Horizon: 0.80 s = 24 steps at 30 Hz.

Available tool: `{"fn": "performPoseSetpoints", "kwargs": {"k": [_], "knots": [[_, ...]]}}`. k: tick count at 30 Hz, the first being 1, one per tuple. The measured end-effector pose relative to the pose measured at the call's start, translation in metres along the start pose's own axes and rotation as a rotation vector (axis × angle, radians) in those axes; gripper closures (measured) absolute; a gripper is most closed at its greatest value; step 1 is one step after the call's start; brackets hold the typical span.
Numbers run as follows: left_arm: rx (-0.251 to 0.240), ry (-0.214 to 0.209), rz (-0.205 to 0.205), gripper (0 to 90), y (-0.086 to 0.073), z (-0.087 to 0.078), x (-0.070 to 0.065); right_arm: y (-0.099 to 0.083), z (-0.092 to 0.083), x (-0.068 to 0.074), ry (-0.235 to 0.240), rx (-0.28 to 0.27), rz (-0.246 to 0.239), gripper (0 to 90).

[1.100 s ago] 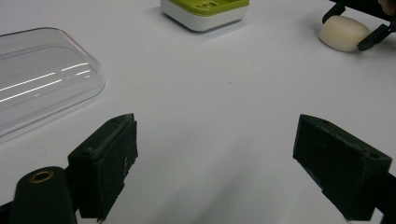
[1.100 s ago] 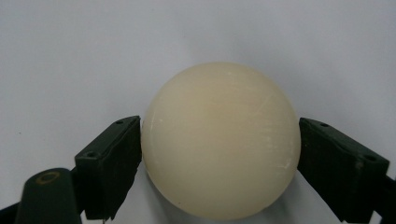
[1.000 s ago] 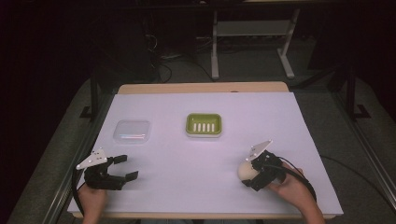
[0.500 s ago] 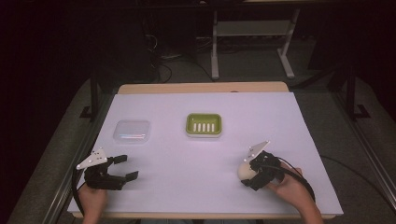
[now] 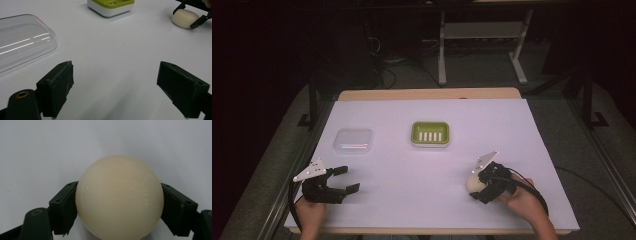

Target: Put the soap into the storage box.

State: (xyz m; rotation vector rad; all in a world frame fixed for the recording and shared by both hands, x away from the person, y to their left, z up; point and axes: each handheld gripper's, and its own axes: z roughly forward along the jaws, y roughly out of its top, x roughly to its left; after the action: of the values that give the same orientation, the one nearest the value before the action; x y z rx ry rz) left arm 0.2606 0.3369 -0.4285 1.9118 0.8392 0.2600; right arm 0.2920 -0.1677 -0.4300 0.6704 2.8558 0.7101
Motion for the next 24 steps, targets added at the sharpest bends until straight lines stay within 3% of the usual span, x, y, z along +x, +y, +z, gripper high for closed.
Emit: {"fn": "performPoseSetpoints", "kwargs": {"k": [5,17,24], "knots": [[-0.010,0.000,-0.013,13.3,-0.001,-0.002,0.001,0.007,-0.004,-0.002,-0.008,0.000,-0.003,22.2],[-0.024,0.005,-0.017,13.3,-0.001,-0.005,0.001,0.025,-0.002,-0.007,0.030,-0.003,-0.010,22.3],[-0.027,0.006,-0.023,13.3,-0.002,-0.006,0.002,0.043,-0.001,-0.013,0.040,-0.008,-0.040,22.3]]}}
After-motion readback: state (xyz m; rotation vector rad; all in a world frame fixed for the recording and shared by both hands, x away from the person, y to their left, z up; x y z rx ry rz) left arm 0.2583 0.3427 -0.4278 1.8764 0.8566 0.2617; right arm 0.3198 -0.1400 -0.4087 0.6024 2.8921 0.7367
